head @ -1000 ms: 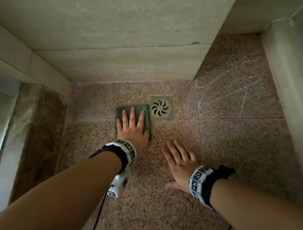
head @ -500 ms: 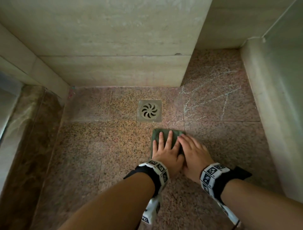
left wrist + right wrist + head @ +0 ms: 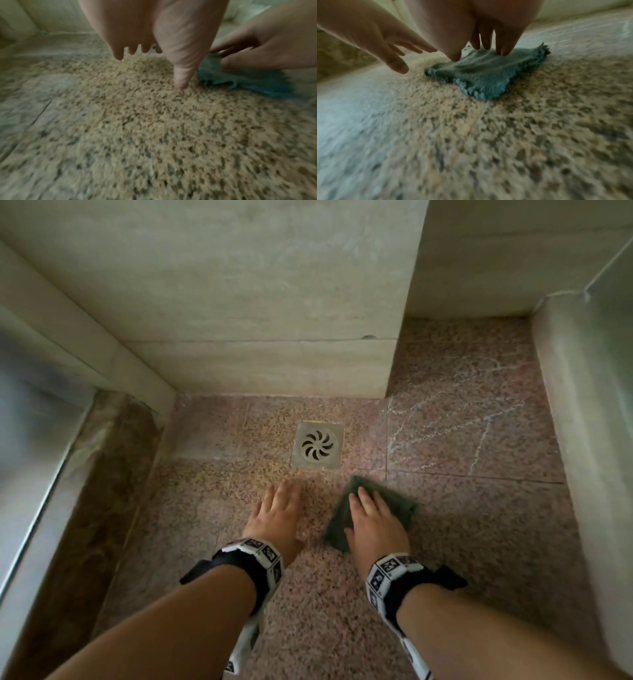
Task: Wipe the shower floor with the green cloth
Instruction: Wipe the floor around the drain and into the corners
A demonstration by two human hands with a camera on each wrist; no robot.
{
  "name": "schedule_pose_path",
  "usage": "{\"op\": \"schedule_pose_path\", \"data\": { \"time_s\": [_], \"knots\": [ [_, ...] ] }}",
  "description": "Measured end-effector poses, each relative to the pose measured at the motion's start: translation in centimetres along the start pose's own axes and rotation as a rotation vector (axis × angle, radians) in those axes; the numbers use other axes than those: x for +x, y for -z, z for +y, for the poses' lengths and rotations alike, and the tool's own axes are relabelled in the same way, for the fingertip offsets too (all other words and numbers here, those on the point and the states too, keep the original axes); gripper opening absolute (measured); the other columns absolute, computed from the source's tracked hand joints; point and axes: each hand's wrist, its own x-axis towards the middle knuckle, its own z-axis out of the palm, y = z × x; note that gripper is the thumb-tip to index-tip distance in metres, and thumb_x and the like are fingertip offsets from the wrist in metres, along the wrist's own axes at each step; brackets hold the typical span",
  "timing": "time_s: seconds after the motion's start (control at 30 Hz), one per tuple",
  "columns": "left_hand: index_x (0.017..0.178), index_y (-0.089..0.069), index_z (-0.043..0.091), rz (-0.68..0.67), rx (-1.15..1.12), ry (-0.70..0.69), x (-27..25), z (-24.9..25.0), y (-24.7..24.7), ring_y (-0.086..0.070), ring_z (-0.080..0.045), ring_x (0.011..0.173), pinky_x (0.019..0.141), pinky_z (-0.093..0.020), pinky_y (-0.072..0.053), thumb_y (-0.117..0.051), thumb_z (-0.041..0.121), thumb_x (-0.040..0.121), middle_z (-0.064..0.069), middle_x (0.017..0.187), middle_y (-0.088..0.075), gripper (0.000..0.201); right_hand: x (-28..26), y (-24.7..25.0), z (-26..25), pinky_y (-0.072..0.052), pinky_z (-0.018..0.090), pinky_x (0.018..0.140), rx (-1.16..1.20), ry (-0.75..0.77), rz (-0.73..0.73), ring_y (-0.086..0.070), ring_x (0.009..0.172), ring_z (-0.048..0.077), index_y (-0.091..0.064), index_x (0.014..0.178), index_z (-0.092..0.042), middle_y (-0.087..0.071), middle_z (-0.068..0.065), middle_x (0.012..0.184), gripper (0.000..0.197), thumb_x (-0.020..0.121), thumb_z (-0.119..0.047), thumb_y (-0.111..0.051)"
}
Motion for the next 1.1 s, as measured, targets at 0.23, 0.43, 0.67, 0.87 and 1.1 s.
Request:
{"op": "schedule_pose_path", "data": {
  "time_s": [0.23, 0.43, 0.67, 0.87, 1.1],
  "knots": [
    [0.151, 0.026, 0.022, 0.011, 0.061, 0.005, 3.2, 0.9, 1.3, 0.022, -0.031, 0.147, 0.122, -0.049, 0.000, -0.069, 0.066, 0.076, -0.006, 0.159, 0.030, 0.129, 0.3, -1.4, 1.3, -0.001, 0.037, 0.120, -0.106, 0.044, -0.054, 0.013, 0.150, 0.022, 0.007, 0.156, -0.017, 0.014, -0.001, 0.163, 0.073, 0.103, -0.043, -0.036],
    [0.149, 0.029, 0.020, 0.001, 0.084, -0.020, 7.0, 1.0, 3.5, 0.023, -0.032, 0.147, 0.120, -0.050, 0.000, -0.075, 0.061, 0.074, -0.008, 0.157, 0.034, 0.134, 5.5, -0.3, 1.4, 0.004, 0.038, 0.121, -0.055, -0.149, 0.064, 0.017, 0.149, 0.024, 0.014, 0.153, -0.010, 0.019, 0.006, 0.162, 0.078, 0.102, -0.046, -0.031],
    [0.148, 0.031, 0.013, 0.009, 0.076, -0.045, 8.2, -0.9, 3.0, 0.024, -0.031, 0.147, 0.120, -0.049, 0.000, -0.072, 0.075, 0.064, -0.008, 0.157, 0.034, 0.146, 10.9, 2.8, 4.7, -0.005, 0.042, 0.121, -0.030, -0.379, 0.205, 0.012, 0.150, 0.025, 0.008, 0.155, -0.010, 0.014, 0.006, 0.163, 0.074, 0.101, -0.041, -0.031],
    [0.149, 0.029, 0.011, -0.025, 0.109, -0.033, 8.8, -0.5, 3.4, 0.023, -0.032, 0.147, 0.120, -0.047, 0.001, -0.076, 0.073, 0.060, -0.010, 0.157, 0.033, 0.151, 7.6, -0.5, -1.0, 0.002, 0.042, 0.121, -0.125, -0.078, 0.058, 0.018, 0.148, 0.026, 0.014, 0.154, -0.011, 0.021, 0.006, 0.161, 0.077, 0.100, -0.041, -0.033],
    [0.148, 0.031, 0.018, 0.013, 0.167, -0.109, 8.6, 2.0, 4.6, 0.023, -0.032, 0.147, 0.121, -0.051, 0.001, -0.070, 0.067, 0.074, -0.008, 0.156, 0.034, 0.135, 4.3, -0.3, 3.5, 0.003, 0.040, 0.122, -0.068, -0.233, 0.074, 0.021, 0.148, 0.022, 0.018, 0.153, -0.015, 0.024, 0.002, 0.160, 0.070, 0.102, -0.040, -0.024]
  ]
}}
